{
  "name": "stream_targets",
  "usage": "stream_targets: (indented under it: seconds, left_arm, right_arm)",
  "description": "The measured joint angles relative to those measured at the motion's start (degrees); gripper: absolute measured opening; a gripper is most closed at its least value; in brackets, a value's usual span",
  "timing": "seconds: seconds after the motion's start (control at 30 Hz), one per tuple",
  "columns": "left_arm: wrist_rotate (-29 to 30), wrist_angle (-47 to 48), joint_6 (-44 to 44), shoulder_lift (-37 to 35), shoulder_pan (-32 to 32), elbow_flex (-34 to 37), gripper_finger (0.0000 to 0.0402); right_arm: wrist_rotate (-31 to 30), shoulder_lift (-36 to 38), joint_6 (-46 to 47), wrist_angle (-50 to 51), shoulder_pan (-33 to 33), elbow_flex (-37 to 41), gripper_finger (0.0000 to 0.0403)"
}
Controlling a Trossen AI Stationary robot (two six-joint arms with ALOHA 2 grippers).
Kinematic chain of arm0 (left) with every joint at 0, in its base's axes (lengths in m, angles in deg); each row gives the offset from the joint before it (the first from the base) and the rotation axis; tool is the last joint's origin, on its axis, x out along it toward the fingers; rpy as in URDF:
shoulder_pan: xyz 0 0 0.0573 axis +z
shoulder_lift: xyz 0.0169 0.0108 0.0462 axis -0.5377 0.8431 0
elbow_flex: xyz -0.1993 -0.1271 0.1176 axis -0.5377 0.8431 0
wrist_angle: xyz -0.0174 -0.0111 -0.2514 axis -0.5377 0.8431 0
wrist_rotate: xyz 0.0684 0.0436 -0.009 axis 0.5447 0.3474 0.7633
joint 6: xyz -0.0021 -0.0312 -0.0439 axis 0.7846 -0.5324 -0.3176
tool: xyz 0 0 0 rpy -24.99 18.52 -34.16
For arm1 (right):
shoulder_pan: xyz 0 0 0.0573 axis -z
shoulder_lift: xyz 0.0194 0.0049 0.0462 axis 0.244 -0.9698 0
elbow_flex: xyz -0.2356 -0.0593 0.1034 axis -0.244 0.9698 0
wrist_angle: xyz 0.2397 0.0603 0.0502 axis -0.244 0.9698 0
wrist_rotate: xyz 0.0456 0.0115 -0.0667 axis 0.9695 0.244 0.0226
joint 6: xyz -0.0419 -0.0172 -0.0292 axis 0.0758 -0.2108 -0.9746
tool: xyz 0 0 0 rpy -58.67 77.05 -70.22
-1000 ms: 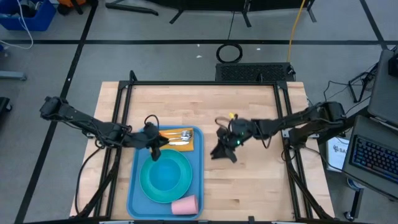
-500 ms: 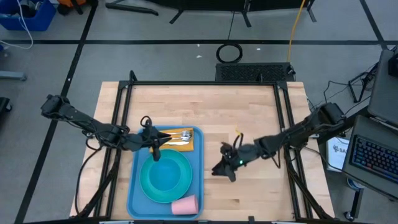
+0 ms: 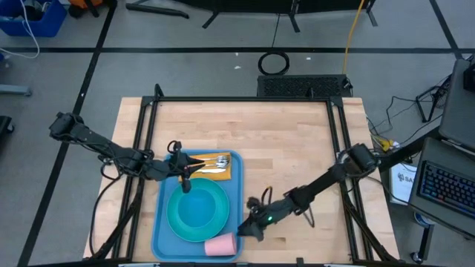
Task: Set up tray
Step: Adjust the pink cup on the blue serving tray
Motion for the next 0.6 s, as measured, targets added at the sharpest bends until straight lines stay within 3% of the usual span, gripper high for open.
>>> stream_targets:
  seconds: [0.27, 0.6]
  left_arm:
    - [-4.9, 0.9, 0.4, 0.0, -0.2, 0.0, 0.0063]
    - [-5.9, 2.3, 0.0, 0.0, -3.0, 0.0, 0.0063]
  right_arm:
    - [-2.4, -3.3, 1.9, 13.2, -2.7, -11.3, 0.0219]
    - [-10.7, -3.3, 7.4, 15.9, -5.8, -12.4, 0.0216]
